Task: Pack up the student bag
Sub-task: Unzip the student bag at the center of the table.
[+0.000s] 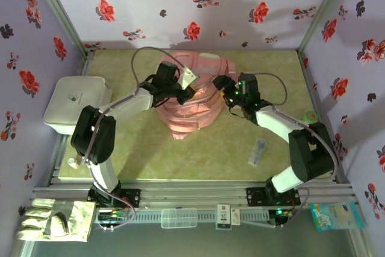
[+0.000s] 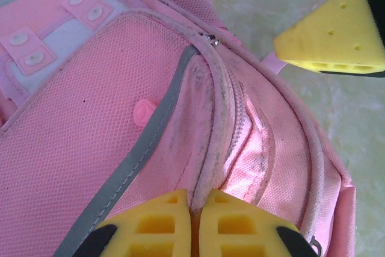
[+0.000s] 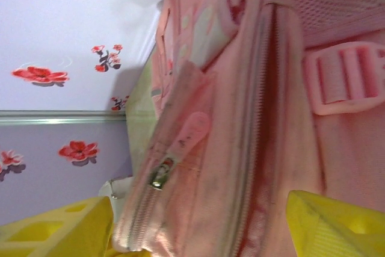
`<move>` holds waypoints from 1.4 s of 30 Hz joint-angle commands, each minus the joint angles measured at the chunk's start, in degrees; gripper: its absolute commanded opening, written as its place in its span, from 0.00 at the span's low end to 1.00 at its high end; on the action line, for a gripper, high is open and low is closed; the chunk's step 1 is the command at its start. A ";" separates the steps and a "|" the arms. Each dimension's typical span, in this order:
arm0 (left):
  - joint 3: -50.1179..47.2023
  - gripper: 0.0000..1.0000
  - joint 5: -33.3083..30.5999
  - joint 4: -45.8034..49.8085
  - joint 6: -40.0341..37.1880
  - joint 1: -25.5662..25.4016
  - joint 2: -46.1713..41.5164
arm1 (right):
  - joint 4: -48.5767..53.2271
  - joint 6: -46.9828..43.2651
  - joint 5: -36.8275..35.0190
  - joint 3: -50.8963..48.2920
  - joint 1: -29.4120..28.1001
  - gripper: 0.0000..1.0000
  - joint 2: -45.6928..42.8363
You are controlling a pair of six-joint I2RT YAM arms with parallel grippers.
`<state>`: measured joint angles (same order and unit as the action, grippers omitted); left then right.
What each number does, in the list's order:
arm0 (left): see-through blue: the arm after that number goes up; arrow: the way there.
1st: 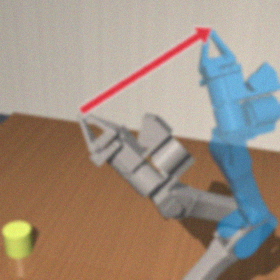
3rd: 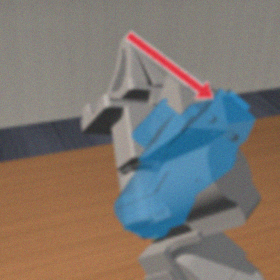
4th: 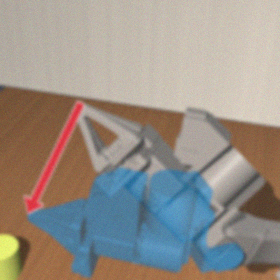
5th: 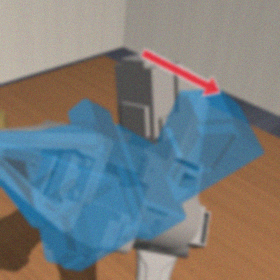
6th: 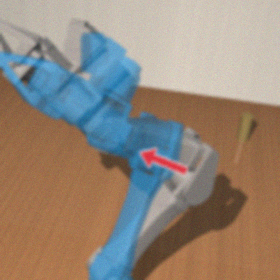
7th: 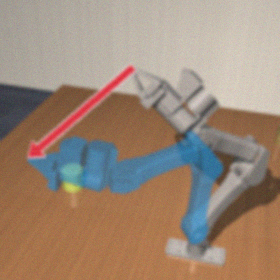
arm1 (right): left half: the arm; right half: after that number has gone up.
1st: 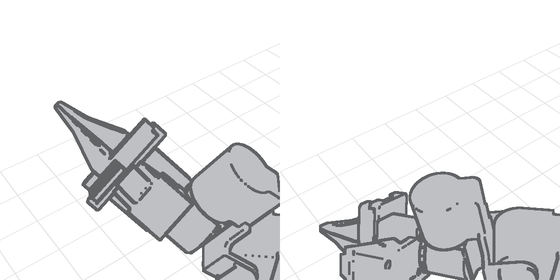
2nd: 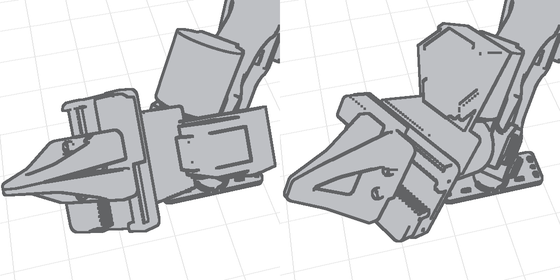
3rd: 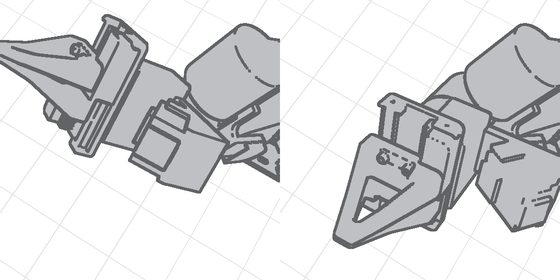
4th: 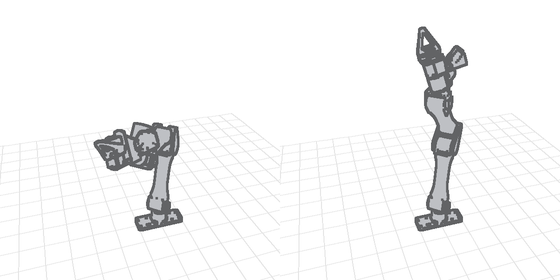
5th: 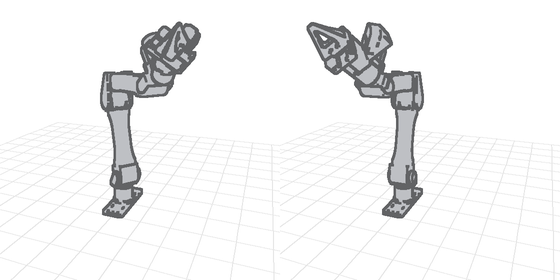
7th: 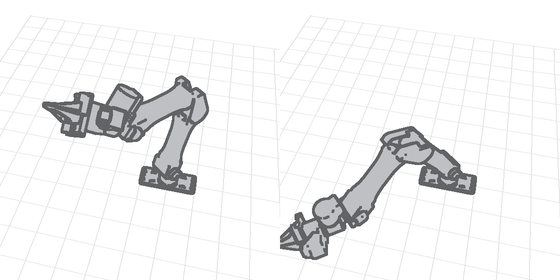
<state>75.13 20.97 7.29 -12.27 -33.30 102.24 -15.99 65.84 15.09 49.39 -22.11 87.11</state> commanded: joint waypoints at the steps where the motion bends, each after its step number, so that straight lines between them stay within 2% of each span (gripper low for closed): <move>1: 0.28 0.00 0.94 -4.92 1.64 0.47 -3.79 | 0.41 1.13 0.11 -0.40 0.33 0.76 1.46; 7: -0.42 0.00 2.30 -4.83 1.31 0.50 -4.31 | -8.28 3.37 9.99 5.33 -0.55 0.74 8.56; 10: -0.75 0.00 2.32 -3.49 0.73 0.50 -4.50 | -9.60 3.49 11.46 7.78 -1.39 0.73 10.00; 14: -1.38 0.05 1.65 -1.97 0.45 0.52 -5.00 | -10.36 3.98 11.88 8.91 -2.04 0.73 10.47; 16: -2.04 0.12 0.46 -1.42 0.97 0.59 -5.71 | -10.86 4.31 12.43 8.80 -2.15 0.71 10.47; 18: -2.63 0.24 -2.11 -0.83 2.52 0.60 -6.64 | -10.95 4.63 12.47 8.33 -2.15 0.71 9.90; 20: -2.79 0.27 -5.40 0.84 5.53 0.62 -8.00 | -10.77 4.81 12.01 7.52 -2.15 0.70 9.10; 24: -5.05 0.43 -9.12 4.56 11.27 0.65 -11.87 | -11.24 5.29 12.44 7.16 -2.24 0.65 9.23; 28: -9.00 0.54 -10.47 7.68 21.40 0.52 -15.98 | -12.87 6.77 13.80 7.68 -2.59 0.59 10.27; 34: -14.12 0.52 -7.88 7.62 36.34 -2.90 -16.72 | -13.35 6.99 13.87 8.25 -2.98 0.56 10.97; 42: -11.30 0.37 -10.43 6.11 40.57 -4.93 -10.05 | -14.86 8.16 14.64 8.44 -3.23 0.52 11.89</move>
<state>61.71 12.38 13.56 24.62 -38.11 89.97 -25.89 72.82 27.55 56.03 -24.51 98.61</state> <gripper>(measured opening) 0.377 0.523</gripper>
